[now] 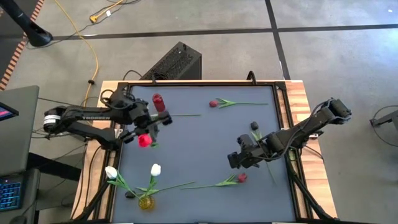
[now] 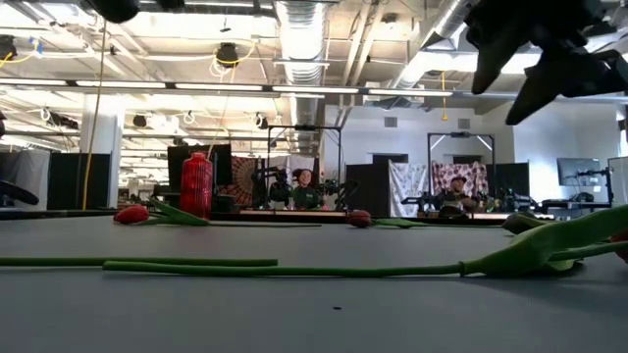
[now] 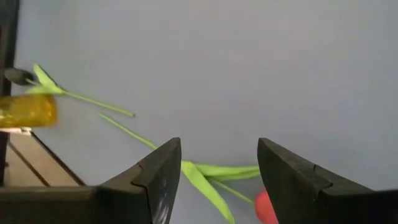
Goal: Sort flowers into vase by color
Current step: Put the bottom left red tulip into the yellow vase
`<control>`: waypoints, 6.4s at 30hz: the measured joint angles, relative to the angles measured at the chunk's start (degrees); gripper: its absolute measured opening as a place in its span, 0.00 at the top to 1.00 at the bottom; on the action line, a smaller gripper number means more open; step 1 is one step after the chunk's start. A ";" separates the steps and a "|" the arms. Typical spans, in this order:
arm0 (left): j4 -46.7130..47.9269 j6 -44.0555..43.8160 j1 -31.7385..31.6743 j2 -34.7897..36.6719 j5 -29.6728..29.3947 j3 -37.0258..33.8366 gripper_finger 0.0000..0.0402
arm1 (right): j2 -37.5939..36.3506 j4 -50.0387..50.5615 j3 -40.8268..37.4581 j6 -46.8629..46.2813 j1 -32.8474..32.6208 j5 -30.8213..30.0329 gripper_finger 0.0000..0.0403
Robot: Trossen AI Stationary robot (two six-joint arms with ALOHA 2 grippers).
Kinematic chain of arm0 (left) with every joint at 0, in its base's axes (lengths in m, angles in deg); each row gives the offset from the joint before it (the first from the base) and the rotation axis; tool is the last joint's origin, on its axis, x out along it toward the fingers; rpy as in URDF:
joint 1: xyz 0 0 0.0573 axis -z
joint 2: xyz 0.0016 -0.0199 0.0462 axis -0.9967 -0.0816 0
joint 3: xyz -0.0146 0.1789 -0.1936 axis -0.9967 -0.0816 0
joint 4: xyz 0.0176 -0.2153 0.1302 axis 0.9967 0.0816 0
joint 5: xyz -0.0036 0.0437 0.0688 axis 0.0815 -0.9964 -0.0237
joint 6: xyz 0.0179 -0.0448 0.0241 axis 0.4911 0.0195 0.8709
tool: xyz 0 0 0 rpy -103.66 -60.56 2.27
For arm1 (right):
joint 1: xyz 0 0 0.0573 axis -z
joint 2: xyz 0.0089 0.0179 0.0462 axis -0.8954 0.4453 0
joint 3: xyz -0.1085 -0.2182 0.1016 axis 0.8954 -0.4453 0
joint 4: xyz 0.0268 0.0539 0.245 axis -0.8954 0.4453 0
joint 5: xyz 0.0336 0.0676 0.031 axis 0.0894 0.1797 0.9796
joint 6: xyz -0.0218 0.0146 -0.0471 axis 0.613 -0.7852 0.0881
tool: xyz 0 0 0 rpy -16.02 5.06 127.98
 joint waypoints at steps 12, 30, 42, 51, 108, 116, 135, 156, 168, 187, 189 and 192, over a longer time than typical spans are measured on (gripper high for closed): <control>1.12 -1.27 12.49 0.78 -9.33 -6.12 1.00 | 0.00 0.57 0.00 0.69 0.71 -2.65 0.41; 6.14 -0.81 19.98 17.27 -21.55 -8.24 1.00 | 0.00 0.86 0.00 8.38 0.33 -5.90 0.41; 12.38 23.40 38.33 20.80 -36.77 -12.26 1.00 | 0.00 -2.68 0.00 18.61 -1.98 -13.40 0.41; 12.96 27.04 44.13 17.15 -42.82 -12.37 1.00 | 0.02 -4.70 0.00 20.52 -4.06 -17.39 0.41; -20.68 12.20 49.78 1.86 -63.72 -29.72 1.00 | 0.04 -4.30 -0.02 24.35 -6.05 -18.72 0.41; -23.08 12.22 52.04 -3.03 -67.90 -29.68 1.00 | 0.04 -4.26 -0.02 24.69 -6.05 -18.71 0.41; -19.44 21.64 56.58 -4.72 -66.28 -29.61 1.00 | 0.04 -4.26 -0.04 24.83 -6.05 -18.64 0.41; -11.40 23.96 56.66 -4.42 -68.80 -29.59 0.92 | 0.04 -4.28 -0.04 24.83 -6.05 -18.55 0.41; -7.09 23.54 56.66 -0.87 -68.84 -29.59 0.67 | 0.04 -4.26 -0.04 24.89 -6.09 -18.09 0.41; 12.27 25.73 56.66 19.07 -71.73 -29.59 0.62 | 0.04 -4.29 -0.04 25.00 -6.11 -17.08 0.41; 14.53 25.14 56.66 20.68 -72.74 -29.59 0.62 | 0.04 -4.29 -0.04 25.00 -6.11 -17.08 0.41; 17.71 24.19 56.66 22.83 -73.99 -29.57 0.62 | 0.04 -4.29 -0.04 25.00 -6.11 -17.08 0.41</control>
